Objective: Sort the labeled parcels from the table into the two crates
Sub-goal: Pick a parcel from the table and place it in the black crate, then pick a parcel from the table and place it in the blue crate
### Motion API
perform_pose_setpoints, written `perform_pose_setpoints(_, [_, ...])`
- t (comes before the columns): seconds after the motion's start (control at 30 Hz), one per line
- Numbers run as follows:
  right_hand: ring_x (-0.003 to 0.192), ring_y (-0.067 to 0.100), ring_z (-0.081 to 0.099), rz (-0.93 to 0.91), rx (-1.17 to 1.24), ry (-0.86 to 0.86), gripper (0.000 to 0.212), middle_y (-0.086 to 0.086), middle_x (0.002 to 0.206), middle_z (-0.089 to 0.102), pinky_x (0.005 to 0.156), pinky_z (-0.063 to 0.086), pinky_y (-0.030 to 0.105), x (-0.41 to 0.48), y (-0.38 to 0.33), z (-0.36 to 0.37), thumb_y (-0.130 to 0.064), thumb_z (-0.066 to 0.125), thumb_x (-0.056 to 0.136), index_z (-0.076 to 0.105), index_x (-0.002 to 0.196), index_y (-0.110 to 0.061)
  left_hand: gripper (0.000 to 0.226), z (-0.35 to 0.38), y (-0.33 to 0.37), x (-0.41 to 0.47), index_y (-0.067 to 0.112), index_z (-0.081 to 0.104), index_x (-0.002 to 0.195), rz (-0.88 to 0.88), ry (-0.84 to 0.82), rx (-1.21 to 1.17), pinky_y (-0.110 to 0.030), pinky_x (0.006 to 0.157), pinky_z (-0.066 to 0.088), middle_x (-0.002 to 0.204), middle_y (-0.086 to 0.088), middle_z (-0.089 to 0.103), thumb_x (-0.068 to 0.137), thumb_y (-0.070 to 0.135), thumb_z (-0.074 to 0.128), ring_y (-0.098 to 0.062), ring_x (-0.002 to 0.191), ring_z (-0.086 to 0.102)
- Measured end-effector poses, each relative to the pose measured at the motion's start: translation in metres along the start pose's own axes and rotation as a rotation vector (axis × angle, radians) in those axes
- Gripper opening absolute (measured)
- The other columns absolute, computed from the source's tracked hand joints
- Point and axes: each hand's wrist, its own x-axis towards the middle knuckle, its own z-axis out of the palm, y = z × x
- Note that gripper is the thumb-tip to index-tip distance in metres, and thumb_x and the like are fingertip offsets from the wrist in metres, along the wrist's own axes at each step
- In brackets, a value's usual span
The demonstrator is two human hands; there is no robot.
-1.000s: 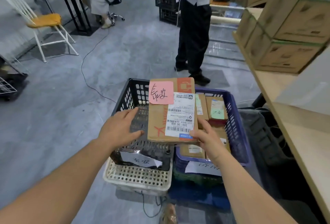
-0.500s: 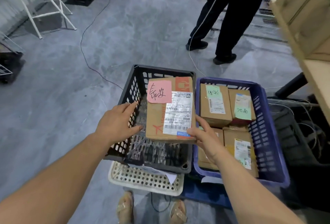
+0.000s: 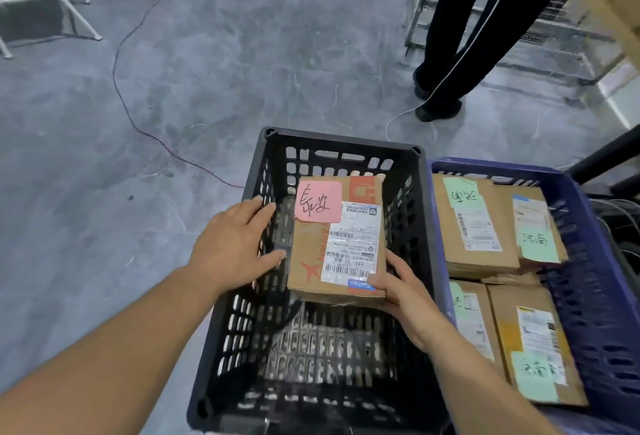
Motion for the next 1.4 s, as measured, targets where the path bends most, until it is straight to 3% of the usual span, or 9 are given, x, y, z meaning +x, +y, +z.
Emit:
perform_pose_setpoints(0.1, [0.104, 0.017, 0.069, 0.023, 0.001, 0.012, 0.088, -0.007, 0.119, 0.069, 0.090, 0.053, 0.040, 0.037, 0.016, 0.009, -0.040, 0.077, 0.056, 0.046, 0.137, -0.035, 0.080, 0.017, -0.023, 0.028, 0.023, 0.014, 0.153, -0.006, 0.039, -0.024, -0.039, 0.118, 0.013, 0.161, -0.002, 0.010, 0.090, 0.061, 0.043, -0.022, 0.146, 0.013])
perform_pose_setpoints(0.2, [0.099, 0.015, 0.070, 0.043, 0.006, 0.020, 0.064, -0.005, 0.119, 0.070, 0.077, 0.051, 0.029, 0.079, 0.030, 0.021, -0.024, 0.074, 0.075, 0.049, 0.133, -0.034, 0.072, 0.033, -0.042, 0.050, 0.023, 0.013, 0.153, -0.039, 0.082, -0.054, -0.039, 0.118, 0.012, 0.161, 0.001, 0.007, 0.094, 0.057, 0.037, -0.020, 0.147, 0.009])
perform_pose_setpoints(0.33, [0.106, 0.019, 0.068, 0.051, -0.004, 0.029, 0.071, -0.004, 0.121, 0.069, 0.096, 0.050, 0.042, 0.134, 0.046, 0.042, -0.031, 0.079, 0.062, 0.054, 0.129, -0.039, 0.063, 0.051, -0.053, 0.065, 0.022, 0.012, 0.153, -0.008, 0.122, -0.065, -0.036, 0.118, 0.010, 0.161, 0.005, 0.003, 0.098, 0.049, 0.030, -0.016, 0.148, 0.007])
perform_pose_setpoints(0.47, [0.108, 0.015, 0.064, 0.101, -0.056, 0.027, 0.054, -0.010, 0.125, 0.065, 0.080, 0.050, 0.037, 0.172, 0.056, 0.066, -0.040, 0.064, 0.088, 0.044, 0.138, -0.045, 0.071, 0.059, -0.056, 0.065, 0.021, 0.017, 0.153, 0.017, 0.182, -0.072, -0.034, 0.117, 0.012, 0.161, 0.004, 0.007, 0.091, 0.056, 0.010, -0.016, 0.147, 0.012])
perform_pose_setpoints(0.6, [0.111, 0.022, 0.062, 0.087, -0.135, 0.120, 0.046, -0.008, 0.127, 0.063, 0.093, 0.052, 0.044, 0.190, 0.066, 0.085, -0.033, 0.046, 0.101, 0.036, 0.146, -0.040, 0.082, 0.063, -0.058, 0.065, 0.019, 0.020, 0.152, 0.039, 0.198, -0.086, -0.033, 0.116, 0.013, 0.160, 0.002, 0.012, 0.082, 0.057, 0.000, -0.018, 0.146, 0.017])
perform_pose_setpoints(0.77, [0.121, 0.026, 0.056, 0.080, -0.244, 0.155, 0.047, 0.000, 0.138, 0.057, 0.107, 0.042, 0.049, 0.187, 0.062, 0.087, -0.030, 0.042, 0.103, 0.034, 0.149, -0.034, 0.079, 0.059, -0.056, 0.063, 0.023, 0.015, 0.153, 0.031, 0.178, -0.038, -0.033, 0.117, 0.012, 0.161, 0.005, 0.007, 0.083, 0.057, -0.002, -0.016, 0.147, 0.012])
perform_pose_setpoints(0.9, [0.136, 0.030, 0.042, 0.098, -0.574, 0.146, 0.065, 0.008, 0.153, 0.039, 0.112, 0.035, 0.045, 0.167, 0.038, 0.083, -0.041, 0.046, 0.099, 0.017, 0.155, -0.023, 0.062, 0.050, -0.052, 0.061, 0.026, 0.002, 0.153, -0.006, 0.084, 0.029, -0.033, 0.118, 0.005, 0.161, 0.007, -0.005, 0.100, 0.050, 0.020, -0.014, 0.148, 0.001])
perform_pose_setpoints(1.1, [0.122, 0.035, 0.048, 0.005, -1.079, 0.204, 0.054, 0.017, 0.138, 0.041, 0.091, 0.044, 0.040, 0.068, -0.017, 0.066, -0.041, 0.045, 0.100, 0.033, 0.146, -0.015, 0.065, 0.012, -0.019, 0.024, 0.022, 0.012, 0.153, 0.069, 0.066, -0.033, -0.035, 0.117, 0.008, 0.161, 0.002, 0.006, 0.097, 0.041, 0.040, -0.018, 0.147, 0.009])
perform_pose_setpoints(1.4, [0.126, 0.028, 0.044, -0.135, -1.229, 0.347, 0.050, 0.010, 0.141, 0.039, 0.089, 0.046, 0.037, -0.117, -0.081, 0.045, -0.037, 0.045, 0.101, 0.034, 0.147, -0.017, 0.058, -0.053, 0.038, -0.059, 0.019, 0.031, 0.148, 0.153, 0.053, -0.082, -0.039, 0.102, 0.034, 0.144, -0.005, 0.044, 0.095, 0.041, 0.044, -0.025, 0.128, 0.040])
